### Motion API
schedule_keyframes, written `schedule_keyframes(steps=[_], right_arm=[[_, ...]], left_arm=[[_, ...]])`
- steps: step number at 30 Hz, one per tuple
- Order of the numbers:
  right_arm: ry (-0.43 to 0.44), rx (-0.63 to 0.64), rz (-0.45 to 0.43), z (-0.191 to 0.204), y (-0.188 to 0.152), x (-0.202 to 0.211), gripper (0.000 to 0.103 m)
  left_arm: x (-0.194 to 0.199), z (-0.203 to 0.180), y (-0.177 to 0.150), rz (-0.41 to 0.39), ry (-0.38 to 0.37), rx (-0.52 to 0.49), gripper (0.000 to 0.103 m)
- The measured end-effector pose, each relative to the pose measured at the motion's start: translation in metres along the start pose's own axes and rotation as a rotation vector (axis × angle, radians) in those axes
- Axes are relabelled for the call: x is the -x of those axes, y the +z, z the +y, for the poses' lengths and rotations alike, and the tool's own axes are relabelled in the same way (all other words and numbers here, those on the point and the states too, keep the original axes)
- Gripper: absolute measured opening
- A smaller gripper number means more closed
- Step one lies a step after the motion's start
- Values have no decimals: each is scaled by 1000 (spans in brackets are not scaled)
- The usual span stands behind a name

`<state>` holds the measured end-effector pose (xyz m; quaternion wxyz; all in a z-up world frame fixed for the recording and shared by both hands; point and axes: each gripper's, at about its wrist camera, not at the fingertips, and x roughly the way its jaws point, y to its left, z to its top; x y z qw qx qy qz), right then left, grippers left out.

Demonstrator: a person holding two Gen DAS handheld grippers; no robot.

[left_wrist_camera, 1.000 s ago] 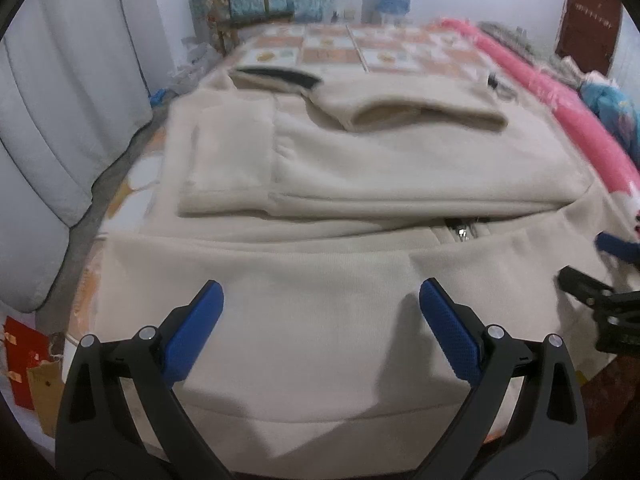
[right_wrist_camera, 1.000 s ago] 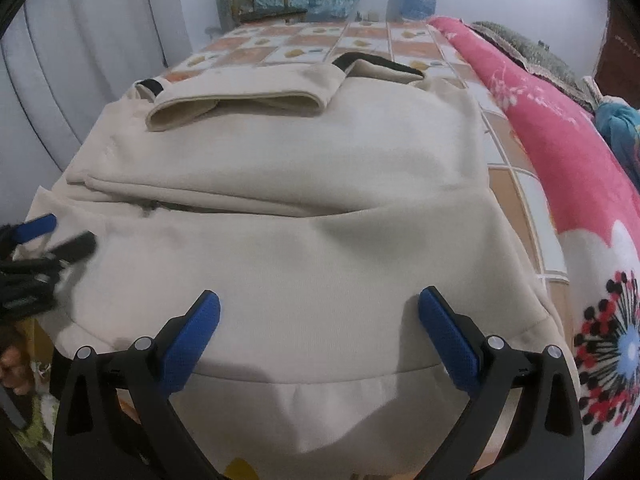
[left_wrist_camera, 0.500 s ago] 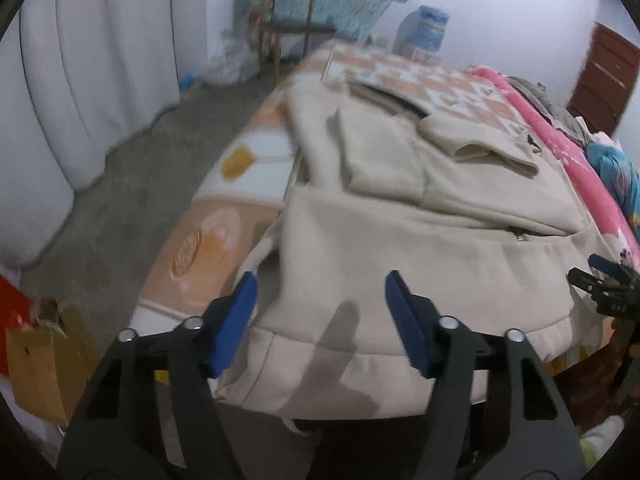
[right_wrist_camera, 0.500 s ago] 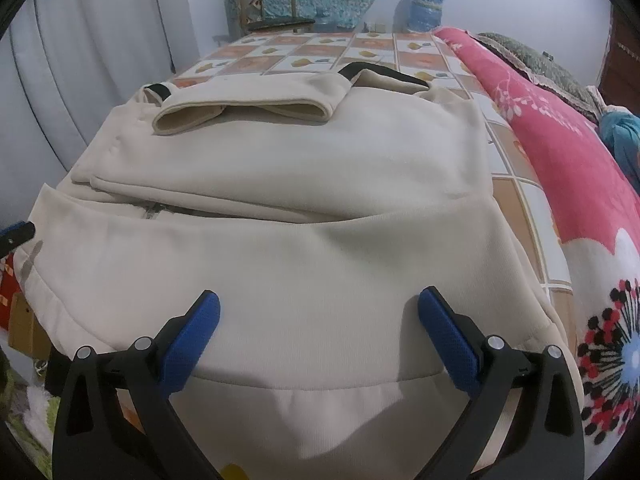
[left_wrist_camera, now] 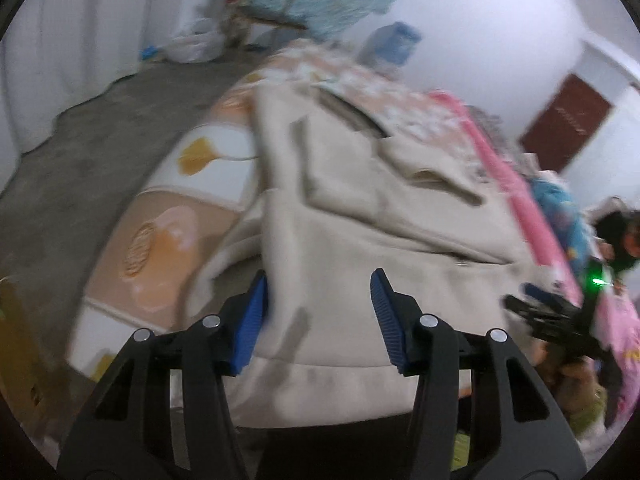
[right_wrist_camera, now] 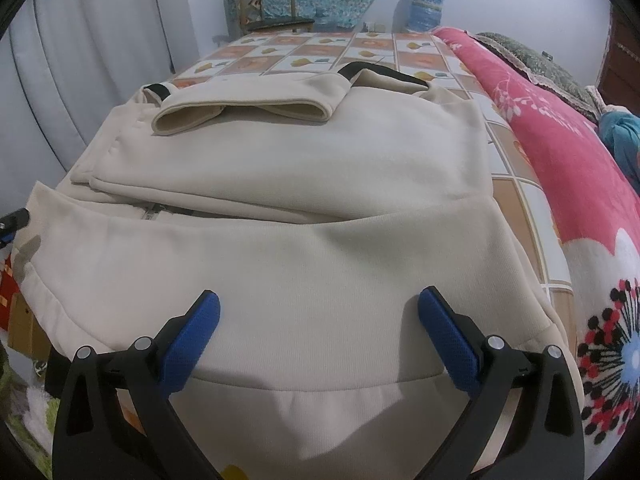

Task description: Fold large clothes

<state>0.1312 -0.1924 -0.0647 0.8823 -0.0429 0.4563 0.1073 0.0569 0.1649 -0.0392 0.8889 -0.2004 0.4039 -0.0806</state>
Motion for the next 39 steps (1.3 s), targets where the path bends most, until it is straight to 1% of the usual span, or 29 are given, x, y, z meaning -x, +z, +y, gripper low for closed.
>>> schedule_keyframes(steps=[1, 2, 4, 5, 6, 9, 12, 13, 15, 16, 18, 19, 21, 22, 23, 24, 25, 26, 27, 28, 29, 30, 32, 33, 35, 36, 37, 38, 39], right_arm=[[-1, 0, 0, 0, 0, 0, 97], [-2, -2, 0, 0, 0, 0, 97], [-4, -4, 1, 0, 0, 0, 97], [-4, -4, 2, 0, 1, -1, 97], [-5, -4, 5, 1, 1, -1, 97], [-7, -5, 8, 1, 1, 0, 97], [-7, -5, 8, 0, 1, 0, 97], [-7, -5, 7, 0, 1, 0, 97], [-8, -5, 8, 1, 1, 0, 97], [-8, -6, 9, 1, 1, 0, 97], [-9, -6, 12, 1, 1, -1, 97], [-10, -6, 13, 1, 1, -1, 96], [-11, -6, 14, 1, 1, 0, 97], [-11, -7, 14, 1, 1, 0, 97], [-12, -7, 14, 1, 1, 0, 97], [-11, -6, 13, 1, 1, -1, 96], [-12, -7, 14, 1, 1, 0, 97], [-12, -6, 14, 1, 1, 0, 97], [-12, -7, 13, 1, 1, 0, 97], [-12, -7, 13, 1, 1, 0, 97], [-11, -6, 13, 1, 1, 0, 97], [-11, -6, 13, 1, 1, 0, 97], [-12, -6, 15, 1, 1, 0, 97], [-12, -7, 16, 1, 2, -1, 97], [-14, -9, 19, 1, 2, 0, 97], [-15, -10, 19, 1, 2, 0, 97], [-16, -12, 18, 1, 2, -1, 97], [-18, -13, 18, 1, 2, -1, 97], [-20, -14, 17, 1, 2, -1, 97]], left_arm=[[-2, -1, 1, 1, 8, -10, 49], [-6, 1, 2, 7, 36, -11, 49], [-20, 11, 6, 33, 88, 30, 49], [-23, 15, 7, 36, 91, 48, 49], [-23, 18, 9, 10, 76, 66, 49], [-22, 19, 13, 7, 52, 73, 49], [-17, 13, 14, -9, -45, 45, 49], [-16, 8, 14, -11, -76, 19, 49], [-18, 3, 15, -15, -38, -15, 49], [-23, 2, 16, -8, 17, -32, 49], [-32, 1, 19, 10, 85, -48, 48], [-33, 0, 19, 7, 89, -50, 46], [-31, -6, 19, -6, 76, -76, 44], [-28, -11, 19, -15, 52, -99, 44], [-23, -14, 18, -30, -3, -114, 44], [-19, -16, 18, -37, -39, -124, 44], [-17, -17, 17, -42, -45, -138, 44], [-19, -18, 17, -42, -27, -149, 44], [-23, -17, 16, -33, 16, -163, 44], [-29, -17, 16, -16, 82, -176, 43], [-34, -16, 15, -7, 130, -186, 39], [-35, -15, 14, -3, 136, -185, 31], [-28, -15, 15, -19, 63, -150, 31], [-21, -17, 15, -46, 5, -144, 31], [-14, -21, 14, -79, -32, -161, 31], [-16, -23, 14, -77, -3, -184, 31], [-21, -24, 13, -62, 52, -204, 31], [-29, -26, 12, -39, 137, -229, 30], [-34, -27, 10, -22, 194, -250, 23]])
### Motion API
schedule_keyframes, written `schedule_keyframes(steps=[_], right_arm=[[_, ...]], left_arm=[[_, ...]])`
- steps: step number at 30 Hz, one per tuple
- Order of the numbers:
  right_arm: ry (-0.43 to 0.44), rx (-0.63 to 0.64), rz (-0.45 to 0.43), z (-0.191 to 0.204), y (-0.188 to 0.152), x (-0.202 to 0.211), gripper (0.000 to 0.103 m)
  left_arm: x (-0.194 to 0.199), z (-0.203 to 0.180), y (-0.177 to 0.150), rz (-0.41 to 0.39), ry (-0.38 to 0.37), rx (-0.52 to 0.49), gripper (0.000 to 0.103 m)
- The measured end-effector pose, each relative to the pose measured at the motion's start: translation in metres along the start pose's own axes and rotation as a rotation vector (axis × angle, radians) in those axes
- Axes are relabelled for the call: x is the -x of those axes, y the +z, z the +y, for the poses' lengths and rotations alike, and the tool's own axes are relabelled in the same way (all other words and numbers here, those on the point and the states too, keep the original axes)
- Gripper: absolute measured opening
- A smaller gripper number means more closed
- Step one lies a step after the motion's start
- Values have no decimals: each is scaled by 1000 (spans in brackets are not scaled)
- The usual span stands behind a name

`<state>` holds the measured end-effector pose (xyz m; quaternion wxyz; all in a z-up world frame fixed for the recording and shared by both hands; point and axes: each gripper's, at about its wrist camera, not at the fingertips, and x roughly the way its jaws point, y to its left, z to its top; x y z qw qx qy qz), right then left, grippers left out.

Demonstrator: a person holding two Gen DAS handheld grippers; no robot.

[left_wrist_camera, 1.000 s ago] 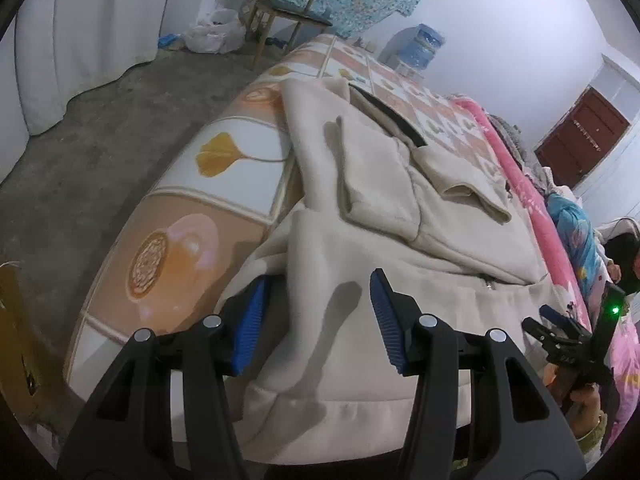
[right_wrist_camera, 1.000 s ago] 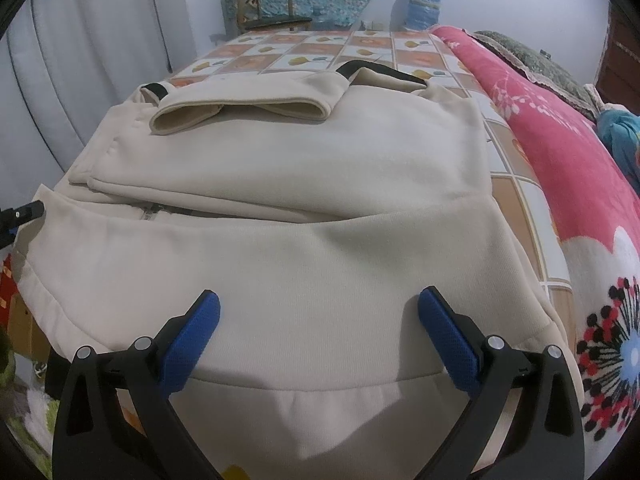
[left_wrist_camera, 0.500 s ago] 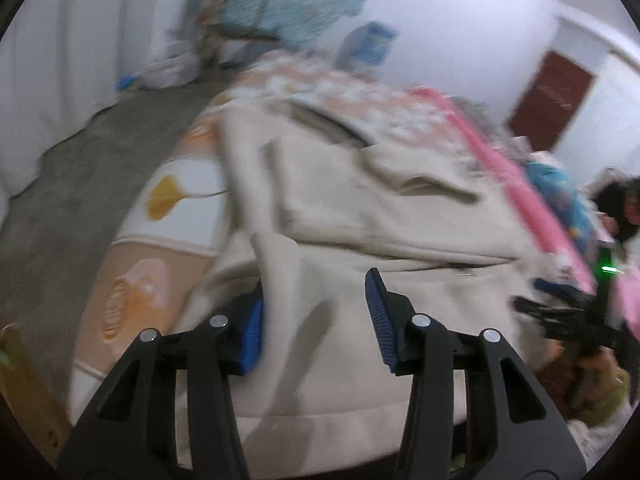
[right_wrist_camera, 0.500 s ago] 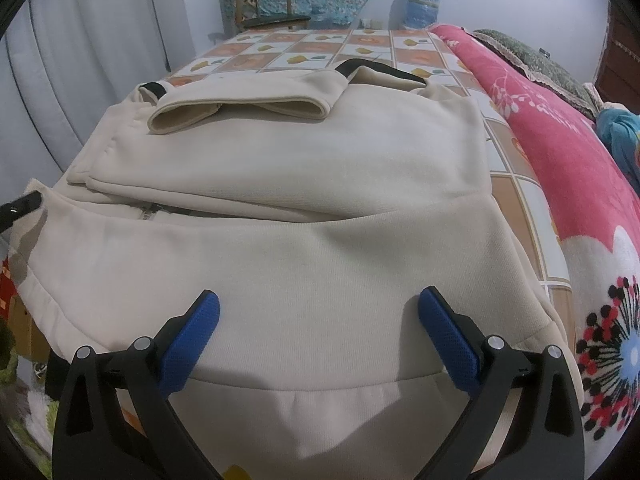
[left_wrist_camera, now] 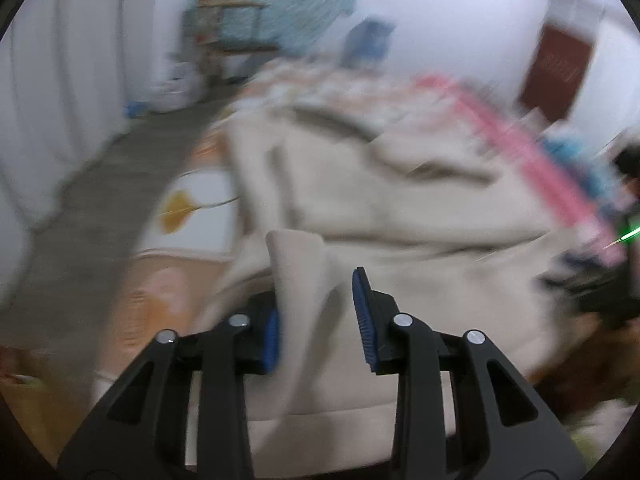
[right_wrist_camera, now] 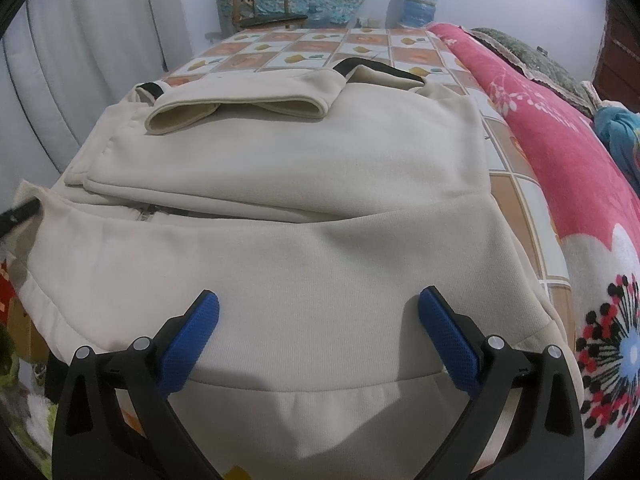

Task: Fold large clothes
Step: 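Pinch the jacket edge with the left tool while the right tool stays open, then pinch the opposite jacket edge with the right tool and lift both edges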

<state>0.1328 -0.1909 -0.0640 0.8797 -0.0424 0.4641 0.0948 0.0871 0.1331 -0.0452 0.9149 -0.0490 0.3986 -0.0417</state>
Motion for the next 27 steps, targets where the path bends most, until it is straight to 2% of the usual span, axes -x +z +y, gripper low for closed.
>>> schedule_keyframes(steps=[1, 6, 11, 16, 18, 23, 27], right_arm=[[-1, -1, 0, 1, 0, 0, 97], [-6, -29, -3, -3, -2, 5, 96], [22, -86, -71, -27, -11, 31, 96], [21, -119, -143, -60, -17, 60, 91], [-17, -118, -158, -70, -13, 64, 88], [12, -117, -171, -81, 10, 57, 80], [27, -114, -152, -87, 22, 38, 66]], left_arm=[[-5, -4, -1, 21, 54, -30, 21], [0, -20, -3, -4, 161, -96, 10], [1, -30, -7, -13, 244, -152, 10], [0, -31, -7, -1, 268, -170, 10], [-3, -31, -8, 2, 275, -171, 10], [-7, -33, -8, 7, 287, -159, 10], [-8, -34, -8, 16, 298, -165, 10]])
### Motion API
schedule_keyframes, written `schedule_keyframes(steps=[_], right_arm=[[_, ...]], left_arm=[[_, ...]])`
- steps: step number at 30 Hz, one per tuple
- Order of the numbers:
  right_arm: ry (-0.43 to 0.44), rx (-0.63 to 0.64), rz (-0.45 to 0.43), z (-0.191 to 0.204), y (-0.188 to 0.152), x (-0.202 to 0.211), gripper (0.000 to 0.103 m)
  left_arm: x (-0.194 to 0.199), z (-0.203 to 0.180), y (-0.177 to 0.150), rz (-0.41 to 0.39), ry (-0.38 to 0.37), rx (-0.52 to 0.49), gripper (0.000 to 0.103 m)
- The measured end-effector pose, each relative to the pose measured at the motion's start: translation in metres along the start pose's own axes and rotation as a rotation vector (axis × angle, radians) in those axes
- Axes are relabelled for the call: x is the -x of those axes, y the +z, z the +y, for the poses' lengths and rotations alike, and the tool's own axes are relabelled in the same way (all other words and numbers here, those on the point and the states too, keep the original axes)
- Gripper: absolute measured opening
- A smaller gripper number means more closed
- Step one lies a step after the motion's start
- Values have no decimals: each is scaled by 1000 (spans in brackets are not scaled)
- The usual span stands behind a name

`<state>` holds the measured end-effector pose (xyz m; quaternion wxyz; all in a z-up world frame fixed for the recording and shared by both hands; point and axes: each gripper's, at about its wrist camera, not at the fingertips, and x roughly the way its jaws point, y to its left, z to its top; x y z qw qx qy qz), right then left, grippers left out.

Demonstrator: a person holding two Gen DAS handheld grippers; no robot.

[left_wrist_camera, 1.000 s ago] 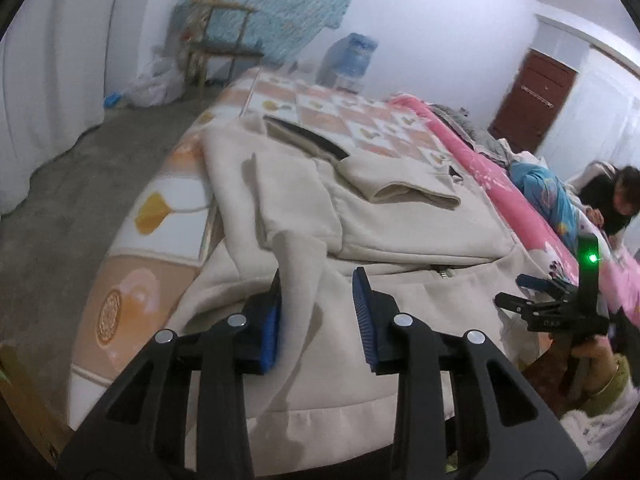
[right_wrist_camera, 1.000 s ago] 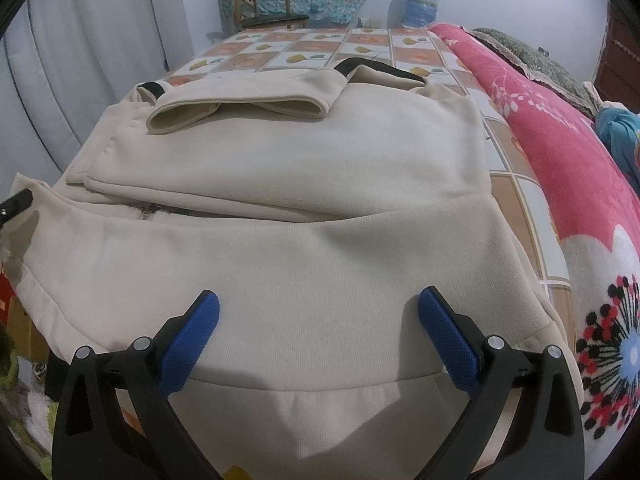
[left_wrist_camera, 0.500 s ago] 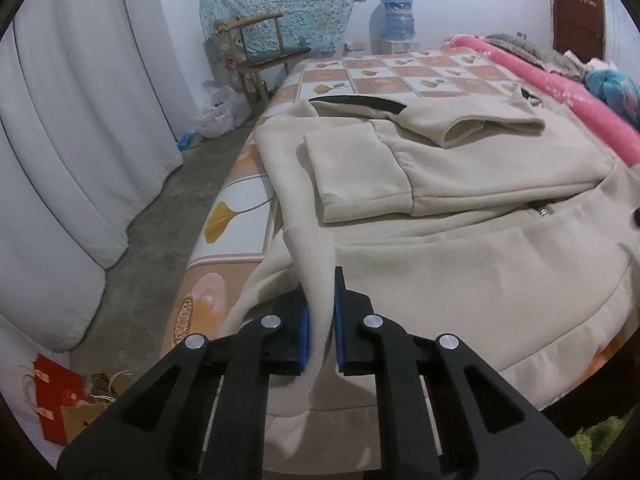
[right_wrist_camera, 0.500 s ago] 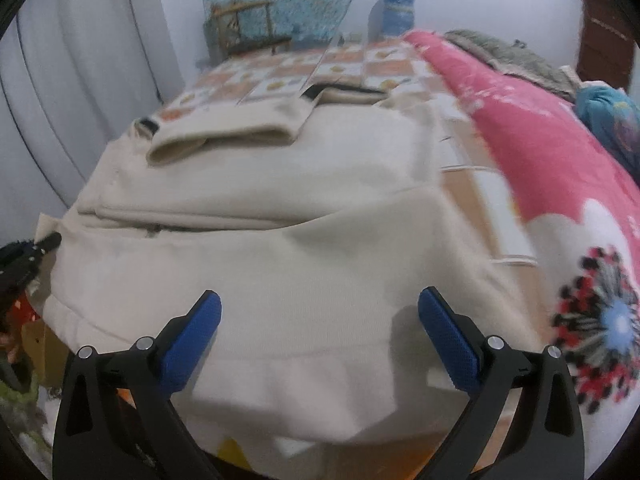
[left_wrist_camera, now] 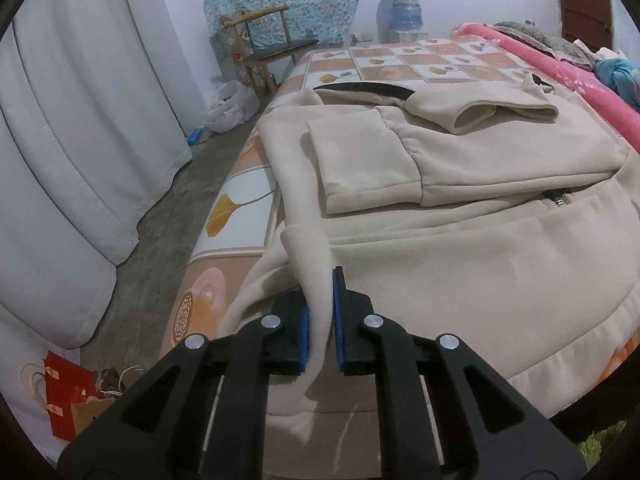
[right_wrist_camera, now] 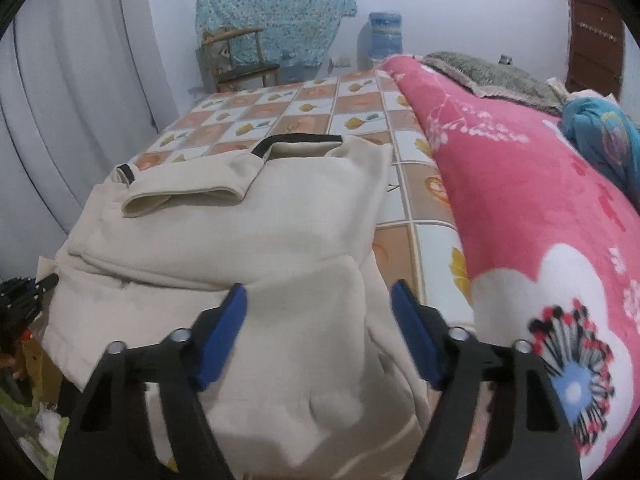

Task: Fold large clothes
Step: 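Pinch the opposite jacket edge with the right tool and lift both edges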

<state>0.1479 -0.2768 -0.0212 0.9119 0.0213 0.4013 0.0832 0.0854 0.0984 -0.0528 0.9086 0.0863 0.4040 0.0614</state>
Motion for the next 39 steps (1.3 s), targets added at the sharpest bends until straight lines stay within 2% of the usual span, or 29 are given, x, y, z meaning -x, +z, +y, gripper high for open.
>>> schedule_keyframes(steps=[5, 12, 17, 21, 24, 27, 31, 39], right_arm=[[54, -70, 77, -14, 0, -26, 51], [91, -102, 117, -25, -14, -23, 40], [30, -33, 113, -16, -9, -28, 26], [-70, 72, 77, 2, -9, -23, 10], [-77, 65, 44, 4, -10, -9, 7], [-74, 45, 9, 3, -15, 11, 7], [-55, 14, -38, 4, -21, 36, 7], [-41, -21, -143, 7, -30, 82, 6]], left_arm=[[-1, -3, 1, 6, 13, -19, 10], [-3, -5, 1, 12, 23, -26, 10], [-3, -5, 2, 11, 19, -20, 10], [-3, -6, 3, 8, 19, -22, 10], [0, -3, 3, -1, 9, -14, 10], [8, 6, 3, -20, -40, 34, 8], [30, 17, 1, -73, -101, 76, 6], [83, 28, -7, -196, -144, 113, 5]])
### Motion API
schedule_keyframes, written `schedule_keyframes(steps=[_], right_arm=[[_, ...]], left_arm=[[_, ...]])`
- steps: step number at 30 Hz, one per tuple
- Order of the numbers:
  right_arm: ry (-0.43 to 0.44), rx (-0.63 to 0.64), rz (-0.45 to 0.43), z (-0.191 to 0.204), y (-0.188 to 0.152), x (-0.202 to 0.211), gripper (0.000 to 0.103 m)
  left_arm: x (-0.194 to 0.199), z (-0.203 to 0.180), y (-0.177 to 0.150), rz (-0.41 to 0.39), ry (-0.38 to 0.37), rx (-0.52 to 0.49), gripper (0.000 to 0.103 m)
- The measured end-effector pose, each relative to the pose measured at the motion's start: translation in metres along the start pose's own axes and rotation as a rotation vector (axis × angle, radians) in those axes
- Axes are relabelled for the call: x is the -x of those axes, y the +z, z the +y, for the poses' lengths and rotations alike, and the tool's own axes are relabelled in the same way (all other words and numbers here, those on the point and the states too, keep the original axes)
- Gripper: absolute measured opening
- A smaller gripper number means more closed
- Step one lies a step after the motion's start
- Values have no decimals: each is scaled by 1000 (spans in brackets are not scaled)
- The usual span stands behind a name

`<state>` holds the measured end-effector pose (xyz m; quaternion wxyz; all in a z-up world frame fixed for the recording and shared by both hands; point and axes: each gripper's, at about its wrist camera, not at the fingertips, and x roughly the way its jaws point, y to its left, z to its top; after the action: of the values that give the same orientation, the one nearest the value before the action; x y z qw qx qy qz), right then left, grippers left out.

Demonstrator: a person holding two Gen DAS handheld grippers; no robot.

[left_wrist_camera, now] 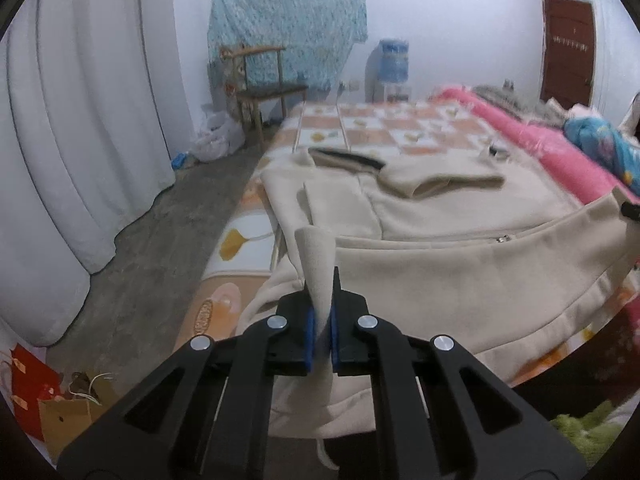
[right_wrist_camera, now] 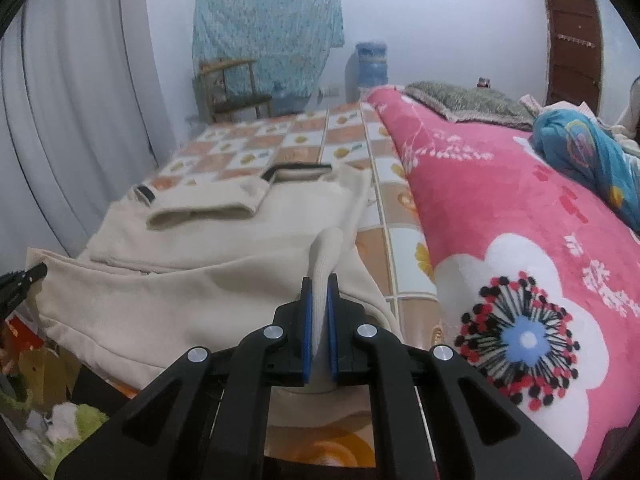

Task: Fold large clothes
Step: 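Pinch the opposite jacket edge with the right tool and lift both edges, then fold the lifted jacket half over the other half with both tools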

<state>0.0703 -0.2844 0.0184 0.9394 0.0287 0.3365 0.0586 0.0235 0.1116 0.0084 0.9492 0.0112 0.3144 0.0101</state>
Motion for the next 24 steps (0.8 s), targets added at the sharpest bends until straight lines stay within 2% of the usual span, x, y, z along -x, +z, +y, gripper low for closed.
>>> schedule_keyframes(steps=[7, 12, 20, 24], right_arm=[[36, -12, -110, 4, 20, 29, 6], [51, 2, -174, 7, 48, 29, 6], [80, 40, -218, 11, 123, -19, 6], [87, 38, -213, 8, 161, -62, 6]], left_arm=[[38, 6, 16, -111, -27, 44, 5], [37, 11, 41, -160, -37, 46, 5], [-8, 30, 108, -213, -49, 71, 5], [-63, 44, 153, -161, -48, 88, 5]])
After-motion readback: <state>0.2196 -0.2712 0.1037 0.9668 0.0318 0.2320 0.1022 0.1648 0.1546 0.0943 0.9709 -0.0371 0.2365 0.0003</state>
